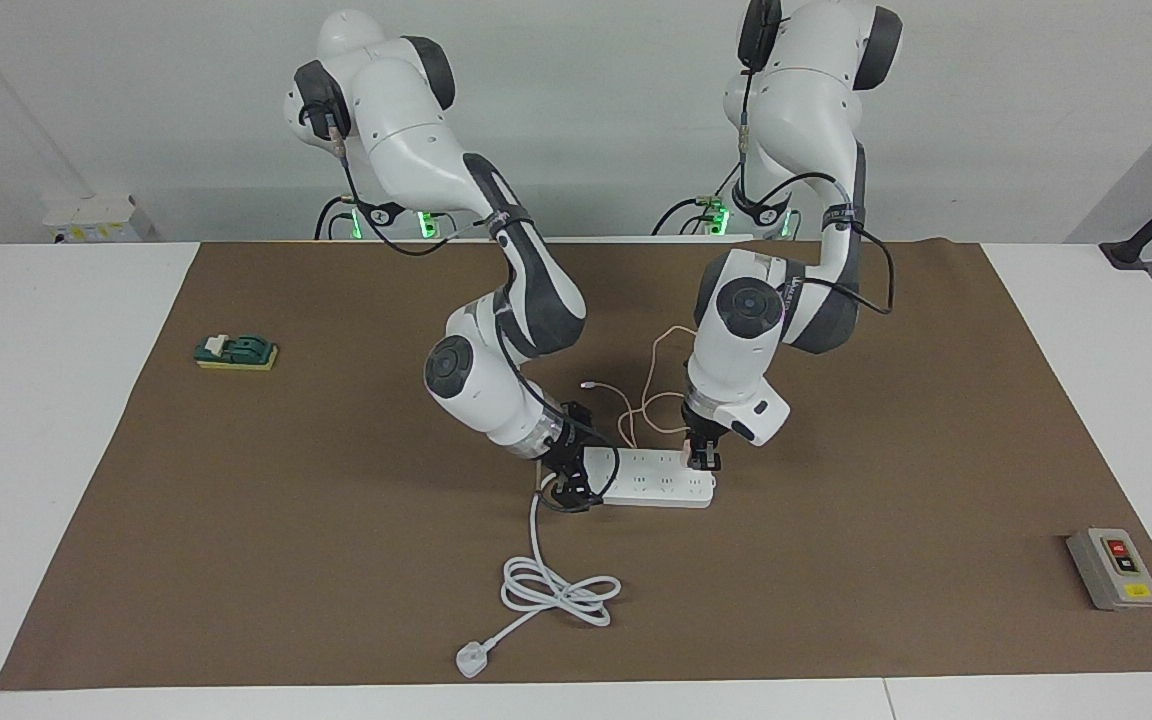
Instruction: Unplug charger and place it aside
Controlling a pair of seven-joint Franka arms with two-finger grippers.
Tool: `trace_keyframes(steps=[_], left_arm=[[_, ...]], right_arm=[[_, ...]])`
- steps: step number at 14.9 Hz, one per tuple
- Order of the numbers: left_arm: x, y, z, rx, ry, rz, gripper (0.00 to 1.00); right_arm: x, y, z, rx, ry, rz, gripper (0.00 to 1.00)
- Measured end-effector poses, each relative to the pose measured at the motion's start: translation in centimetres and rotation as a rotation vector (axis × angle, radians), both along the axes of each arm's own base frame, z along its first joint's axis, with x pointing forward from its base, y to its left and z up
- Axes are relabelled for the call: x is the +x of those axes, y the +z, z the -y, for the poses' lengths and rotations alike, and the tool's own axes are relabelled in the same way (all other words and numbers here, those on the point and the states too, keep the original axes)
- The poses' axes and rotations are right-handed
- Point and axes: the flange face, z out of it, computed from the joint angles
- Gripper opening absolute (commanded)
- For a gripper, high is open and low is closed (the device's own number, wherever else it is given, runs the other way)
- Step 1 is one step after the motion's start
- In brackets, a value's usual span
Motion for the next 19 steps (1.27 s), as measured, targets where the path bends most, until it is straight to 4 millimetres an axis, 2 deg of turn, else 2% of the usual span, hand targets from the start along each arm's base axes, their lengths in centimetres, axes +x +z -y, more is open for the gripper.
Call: trace_keyframes(steps=[6,10,19], left_arm=[[0.0,0.0,0.0,0.000,0.000,0.000,0.00],[0.0,0.0,0.0,0.000,-0.001,0.000,0.00],[0.0,0.0,0.0,0.000,-0.011,0.001,0.00]], right_arm=[[-1.3,-0.5,-2.0,-0.004,0.025,-0.014,1.00],[-1.5,-0.6,-2.2,-0.009,0.040,-0.008,1.00],[-2.0,-1.2,-2.3,-0.059,0.246,0.104,1.00]])
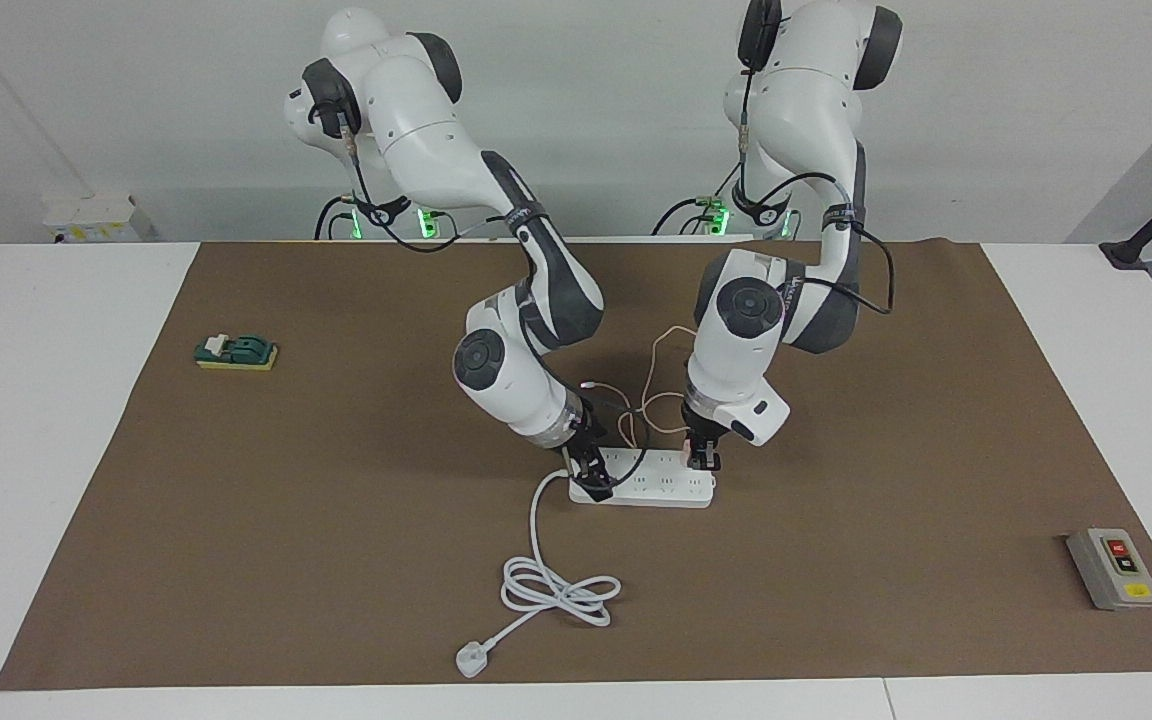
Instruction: Unplug charger and place it aside
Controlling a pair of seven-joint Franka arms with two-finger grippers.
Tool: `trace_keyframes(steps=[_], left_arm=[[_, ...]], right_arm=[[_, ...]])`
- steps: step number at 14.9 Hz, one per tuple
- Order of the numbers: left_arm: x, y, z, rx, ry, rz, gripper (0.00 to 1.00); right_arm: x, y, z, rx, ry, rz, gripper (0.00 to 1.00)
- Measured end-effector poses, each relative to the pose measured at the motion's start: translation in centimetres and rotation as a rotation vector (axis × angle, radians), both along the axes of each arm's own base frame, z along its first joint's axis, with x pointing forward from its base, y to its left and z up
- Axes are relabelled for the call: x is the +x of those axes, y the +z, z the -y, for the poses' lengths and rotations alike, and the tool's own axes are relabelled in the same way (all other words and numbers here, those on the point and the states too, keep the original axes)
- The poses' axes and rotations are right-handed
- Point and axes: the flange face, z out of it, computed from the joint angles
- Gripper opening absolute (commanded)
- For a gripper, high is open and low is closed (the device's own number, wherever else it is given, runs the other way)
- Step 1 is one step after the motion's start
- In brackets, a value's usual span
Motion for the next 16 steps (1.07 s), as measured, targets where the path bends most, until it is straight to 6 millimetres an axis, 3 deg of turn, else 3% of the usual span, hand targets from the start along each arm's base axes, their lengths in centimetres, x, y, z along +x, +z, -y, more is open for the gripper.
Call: trace_keyframes(steps=[5,16], left_arm=[[0.0,0.0,0.0,0.000,-0.004,0.000,0.00],[0.0,0.0,0.0,0.000,-0.032,0.000,0.00]], right_arm=[[0.8,0.2,1.1,-0.020,0.032,0.070,1.00],[1.0,-0.2,2.0,0.014,-0.023,0.043,1.00]])
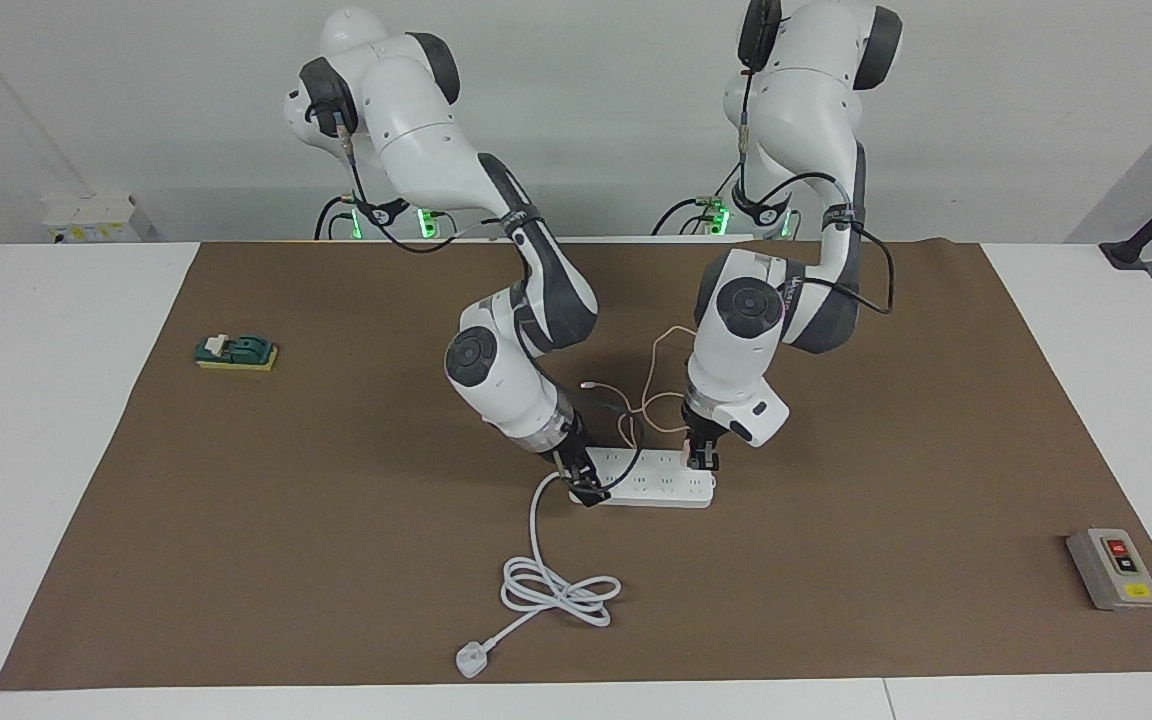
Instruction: Unplug charger and place it aside
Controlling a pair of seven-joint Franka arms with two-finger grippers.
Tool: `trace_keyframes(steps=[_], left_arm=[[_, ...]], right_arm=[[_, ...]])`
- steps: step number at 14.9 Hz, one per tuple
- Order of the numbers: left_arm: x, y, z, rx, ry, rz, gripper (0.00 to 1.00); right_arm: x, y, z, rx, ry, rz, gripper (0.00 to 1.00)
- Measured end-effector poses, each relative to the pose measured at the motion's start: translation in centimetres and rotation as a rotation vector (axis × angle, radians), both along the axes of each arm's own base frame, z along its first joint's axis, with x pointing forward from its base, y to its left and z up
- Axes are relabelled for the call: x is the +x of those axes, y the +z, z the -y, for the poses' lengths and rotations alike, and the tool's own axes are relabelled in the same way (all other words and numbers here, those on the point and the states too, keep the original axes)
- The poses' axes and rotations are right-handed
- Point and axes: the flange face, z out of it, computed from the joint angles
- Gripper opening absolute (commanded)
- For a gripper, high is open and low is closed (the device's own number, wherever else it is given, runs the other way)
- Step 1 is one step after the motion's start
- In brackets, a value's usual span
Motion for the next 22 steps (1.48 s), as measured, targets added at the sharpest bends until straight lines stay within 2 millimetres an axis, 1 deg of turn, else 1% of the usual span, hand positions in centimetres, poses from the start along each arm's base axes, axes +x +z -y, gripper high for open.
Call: trace_keyframes(steps=[2,6,9,13,14,16,17,22], left_arm=[[0.0,0.0,0.0,0.000,-0.001,0.000,0.00],[0.0,0.0,0.0,0.000,-0.002,0.000,0.00],[0.0,0.0,0.0,0.000,-0.006,0.001,0.00],[0.0,0.0,0.0,0.000,-0.010,0.000,0.00],[0.0,0.0,0.0,0.000,-0.011,0.000,0.00],[0.0,0.0,0.0,0.000,-0.012,0.000,0.00],[0.0,0.0,0.0,0.000,-0.012,0.000,0.00],[0.0,0.0,0.0,0.000,-0.022,0.000,0.00]], right_arm=[[0.1,-0.2,0.6,0.028,-0.031,-0.021,1.00],[0.2,-0.4,0.9,0.042,-0.070,-0.039,1.00],[0.3,-0.8,1.7,0.084,-0.128,-0.076,1.00],[0.3,-1.0,1.9,0.092,-0.140,-0.083,1.00],[0.3,-1.0,1.9,0.092,-0.141,-0.083,0.83],[0.1,-0.9,1.9,0.091,-0.139,-0.088,0.23],[0.1,-0.8,1.9,0.091,-0.142,-0.087,0.00],[0.1,-0.8,1.9,0.091,-0.143,-0.086,0.00]])
